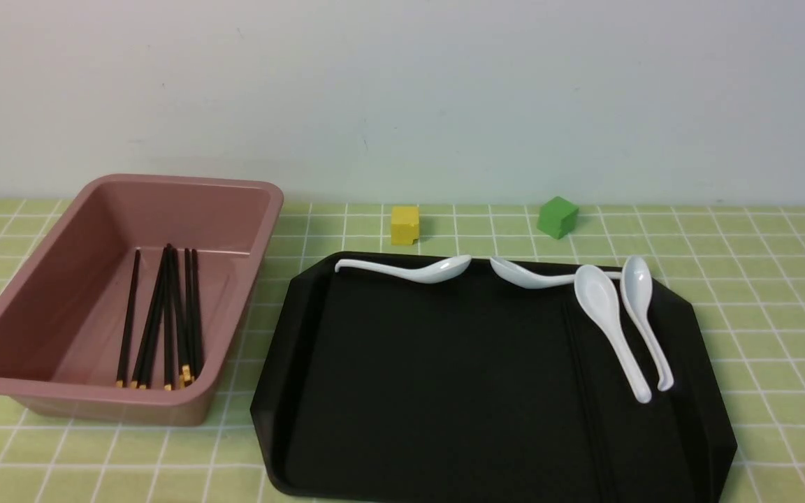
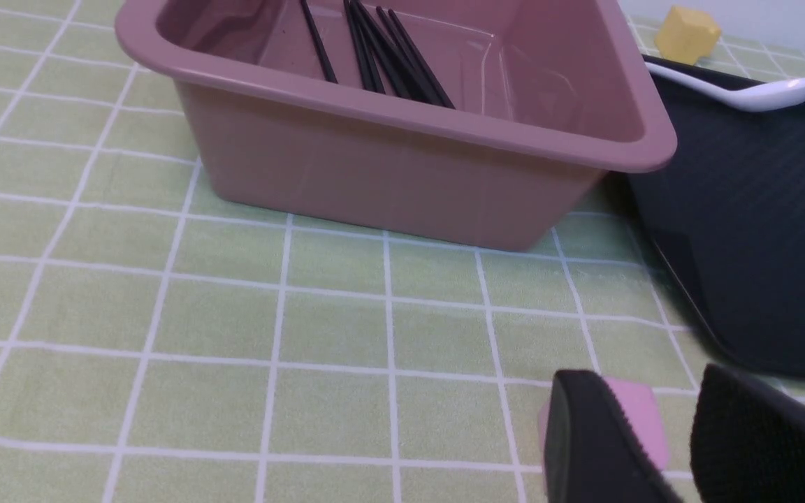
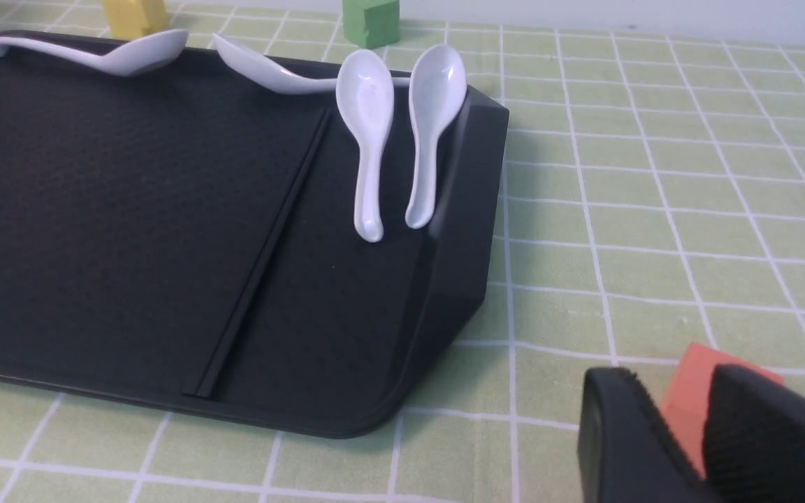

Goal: On green tablecloth take chopsticks from black tray and put them in box.
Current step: 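Move the gripper over the chopsticks on the black tray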

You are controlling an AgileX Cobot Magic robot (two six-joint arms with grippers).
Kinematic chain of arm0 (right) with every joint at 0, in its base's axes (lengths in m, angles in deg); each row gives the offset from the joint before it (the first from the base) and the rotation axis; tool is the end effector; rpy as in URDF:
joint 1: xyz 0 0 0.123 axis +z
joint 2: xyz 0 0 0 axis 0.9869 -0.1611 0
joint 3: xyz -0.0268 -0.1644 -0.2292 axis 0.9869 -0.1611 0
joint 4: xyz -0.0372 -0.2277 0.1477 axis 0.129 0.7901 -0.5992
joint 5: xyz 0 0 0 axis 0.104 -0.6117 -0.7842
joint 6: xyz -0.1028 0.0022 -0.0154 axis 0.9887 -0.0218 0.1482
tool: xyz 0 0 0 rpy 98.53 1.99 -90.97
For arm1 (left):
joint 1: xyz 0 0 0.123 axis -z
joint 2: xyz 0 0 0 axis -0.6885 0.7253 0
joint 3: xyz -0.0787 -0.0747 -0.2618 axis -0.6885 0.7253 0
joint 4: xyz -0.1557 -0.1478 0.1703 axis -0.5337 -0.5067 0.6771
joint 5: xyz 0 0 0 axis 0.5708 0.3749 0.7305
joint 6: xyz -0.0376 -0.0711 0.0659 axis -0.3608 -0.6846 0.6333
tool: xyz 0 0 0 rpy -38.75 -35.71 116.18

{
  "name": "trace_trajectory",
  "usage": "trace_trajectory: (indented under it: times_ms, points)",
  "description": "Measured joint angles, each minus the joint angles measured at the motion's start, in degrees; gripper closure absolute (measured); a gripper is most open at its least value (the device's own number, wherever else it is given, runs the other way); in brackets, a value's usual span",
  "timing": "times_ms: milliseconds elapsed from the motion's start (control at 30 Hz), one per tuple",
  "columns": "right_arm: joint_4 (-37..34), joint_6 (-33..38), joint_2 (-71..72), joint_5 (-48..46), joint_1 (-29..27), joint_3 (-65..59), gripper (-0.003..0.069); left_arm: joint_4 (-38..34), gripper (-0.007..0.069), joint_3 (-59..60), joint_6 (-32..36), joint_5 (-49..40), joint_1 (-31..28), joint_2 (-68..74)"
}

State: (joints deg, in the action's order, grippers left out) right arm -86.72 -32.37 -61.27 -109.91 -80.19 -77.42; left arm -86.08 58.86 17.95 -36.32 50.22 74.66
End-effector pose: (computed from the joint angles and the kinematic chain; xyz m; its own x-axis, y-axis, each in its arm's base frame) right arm 0.0893 0.0062 0.1708 -0.2836 0.0077 -0.9589 -0.0565 0.9981 0.0247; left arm 0.0881 -0.0125 0.1646 -0.3304 -0.2139 -0.9193 0.0542 0.9681 -0.2447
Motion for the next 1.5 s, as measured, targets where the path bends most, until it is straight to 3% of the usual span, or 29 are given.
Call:
trace_trajectory:
  times_ms: [1133, 1333, 1367, 1500]
  points:
    - [-2.0, -1.1, 0.0, 0.1, 0.0, 0.0, 0.0419, 0.0, 0.0386, 0.0, 0.0, 0.0, 0.0, 0.0]
    - [-26.2, -13.8, 0.0, 1.4, 0.0, -0.3, 0.042, 0.0, 0.0386, 0.0, 0.0, 0.0, 0.0, 0.0]
    - [-33.2, -17.1, 0.0, 2.1, 0.0, -0.3, 0.042, 0.0, 0.0386, 0.0, 0.0, 0.0, 0.0, 0.0]
    - [-47.9, -21.6, 0.0, 3.3, 0.0, -0.3, 0.042, 0.0, 0.0386, 0.0, 0.0, 0.0, 0.0, 0.0]
